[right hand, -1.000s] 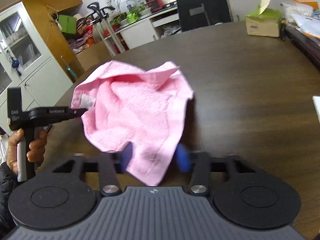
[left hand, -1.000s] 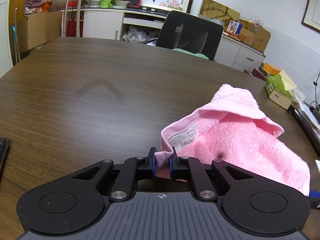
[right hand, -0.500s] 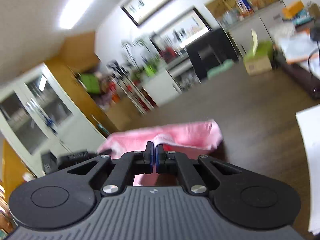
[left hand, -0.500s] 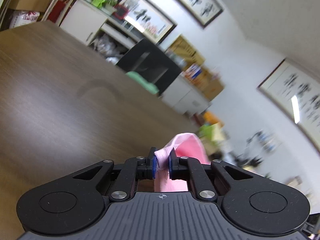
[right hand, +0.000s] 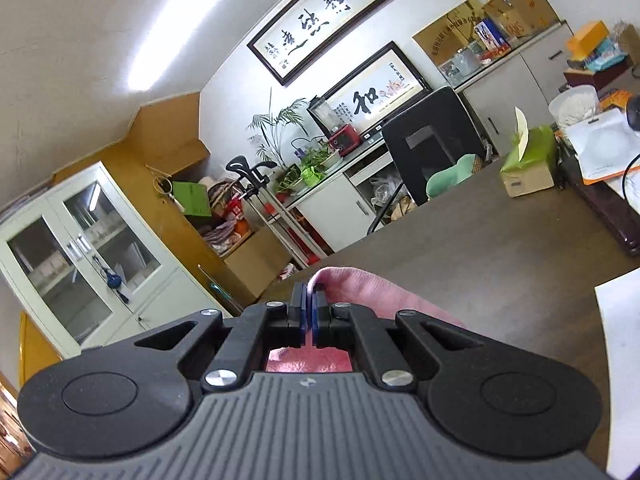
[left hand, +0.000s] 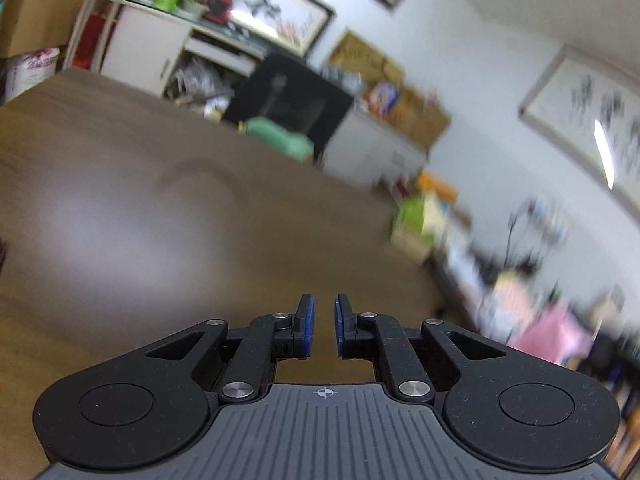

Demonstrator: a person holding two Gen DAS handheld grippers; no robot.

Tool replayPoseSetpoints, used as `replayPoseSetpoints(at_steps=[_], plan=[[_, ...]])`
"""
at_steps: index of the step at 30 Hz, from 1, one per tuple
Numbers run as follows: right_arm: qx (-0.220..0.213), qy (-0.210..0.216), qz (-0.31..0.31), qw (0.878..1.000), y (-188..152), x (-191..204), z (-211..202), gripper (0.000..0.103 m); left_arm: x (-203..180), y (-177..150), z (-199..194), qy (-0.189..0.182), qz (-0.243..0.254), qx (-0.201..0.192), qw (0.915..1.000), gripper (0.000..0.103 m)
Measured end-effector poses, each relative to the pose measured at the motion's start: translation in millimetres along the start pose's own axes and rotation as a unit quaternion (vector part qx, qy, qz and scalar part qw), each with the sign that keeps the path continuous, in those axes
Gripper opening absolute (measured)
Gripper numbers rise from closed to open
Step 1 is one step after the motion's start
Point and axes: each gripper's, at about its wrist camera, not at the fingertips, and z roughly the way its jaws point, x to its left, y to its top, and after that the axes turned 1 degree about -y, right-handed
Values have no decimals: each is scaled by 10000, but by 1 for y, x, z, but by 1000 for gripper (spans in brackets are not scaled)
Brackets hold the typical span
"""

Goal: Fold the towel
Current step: 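Close the right tool on the towel edge while the left tool holds its corner, then raise and spread the towel between both tools, rolling them upward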

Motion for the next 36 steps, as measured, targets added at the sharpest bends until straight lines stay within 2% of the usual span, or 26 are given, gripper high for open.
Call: replayPoseSetpoints(at_steps=[4,6,9,11,13,14,19,21,23,25,28,29,31,32,36], plan=[[-137,-254,3,9996,-8,-16,-14,3,0,-54,20,-107,63,847,9963,13],[-199,-382,66,9990,-10,-27,-20,3,-3,-78,28,-231,84,1097,9937,15],[-292,-576,159,9978,-13,-43,-29,4,-10,-96,33,-474,180,1091,9927,31],[-335,-665,226,9970,-18,-48,-37,4,-16,-99,32,-559,221,1035,9928,49],[-354,-693,298,9965,-26,-49,-45,4,-21,-101,32,-628,267,994,9927,56],[-356,-703,321,9964,-28,-52,-46,4,-24,-103,33,-645,289,988,9926,56],[-287,-722,366,9963,-37,-63,-43,6,-39,-115,40,-830,242,1051,9907,48],[-251,-756,356,9962,-40,-66,-42,7,-42,-117,44,-892,156,1074,9901,36],[-181,-786,353,9961,-43,-70,-42,9,-42,-117,50,-929,74,1132,9892,18],[-120,-825,424,9956,-44,-77,-43,11,-43,-118,53,-893,72,1151,9893,6],[-32,-886,541,9946,-47,-87,-46,16,-44,-120,51,-861,86,1012,9911,3],[-2,-907,580,9942,-48,-91,-47,21,-45,-119,49,-851,86,927,9920,2],[71,-899,822,9925,-48,-90,-65,36,-44,-117,42,-869,75,759,9933,2],[109,-886,966,9913,-49,-96,-66,48,-44,-115,38,-897,74,700,9935,2],[238,-851,1304,9875,-55,-112,-69,50,-48,-109,34,-944,117,598,9937,2]])
